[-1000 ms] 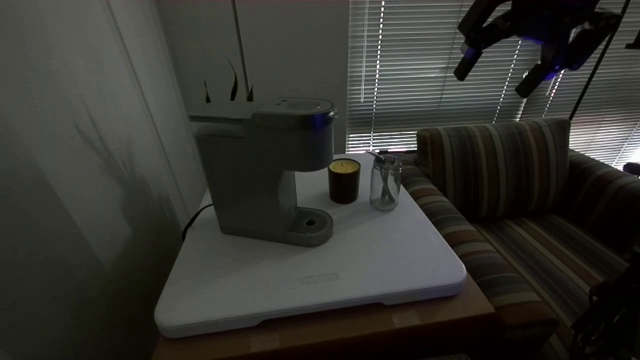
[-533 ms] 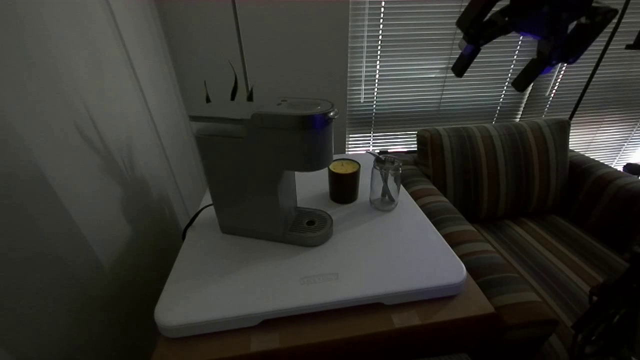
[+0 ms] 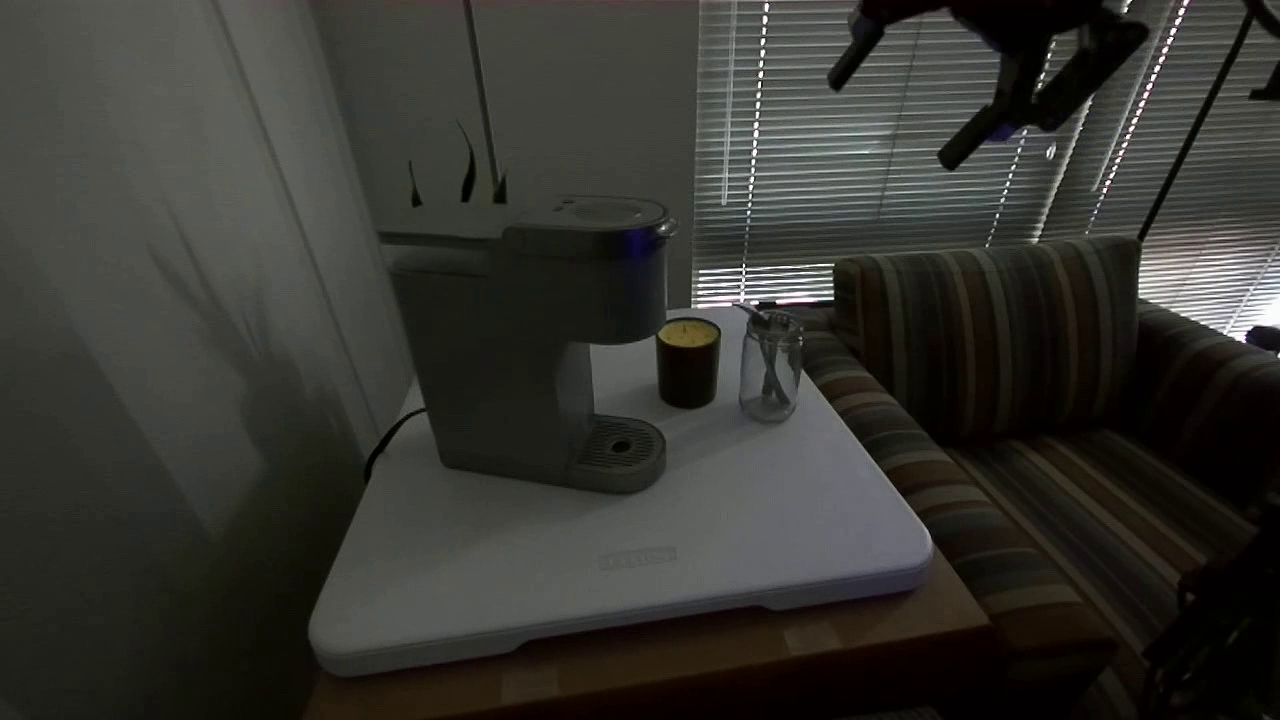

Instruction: Open the lid of the coffee maker

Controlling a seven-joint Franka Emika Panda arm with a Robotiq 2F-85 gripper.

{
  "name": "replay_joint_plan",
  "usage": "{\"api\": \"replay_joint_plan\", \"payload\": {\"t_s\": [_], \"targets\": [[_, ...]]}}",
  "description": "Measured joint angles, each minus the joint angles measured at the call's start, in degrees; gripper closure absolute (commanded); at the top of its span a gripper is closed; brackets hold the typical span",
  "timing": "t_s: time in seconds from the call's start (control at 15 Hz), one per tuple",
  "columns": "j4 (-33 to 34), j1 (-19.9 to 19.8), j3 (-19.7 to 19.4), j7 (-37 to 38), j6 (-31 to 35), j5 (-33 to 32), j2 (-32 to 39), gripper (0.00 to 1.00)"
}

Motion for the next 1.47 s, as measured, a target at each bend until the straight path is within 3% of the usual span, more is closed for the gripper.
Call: {"api": "replay_joint_plan", "payload": {"t_s": [0.4,0.73,1.0,1.47], "targets": [[4.4,21.4,-18.5,-13.8,7.7,23.5,6.0,0.0],[6.0,34.9,-29.5,-27.0,8.0,34.8,6.2,0.0],[5.7,38.5,-33.8,-34.9,7.9,35.1,8.3,0.0],[5.7,38.6,-33.9,-35.8,8.1,34.2,10.1,0.0]]}}
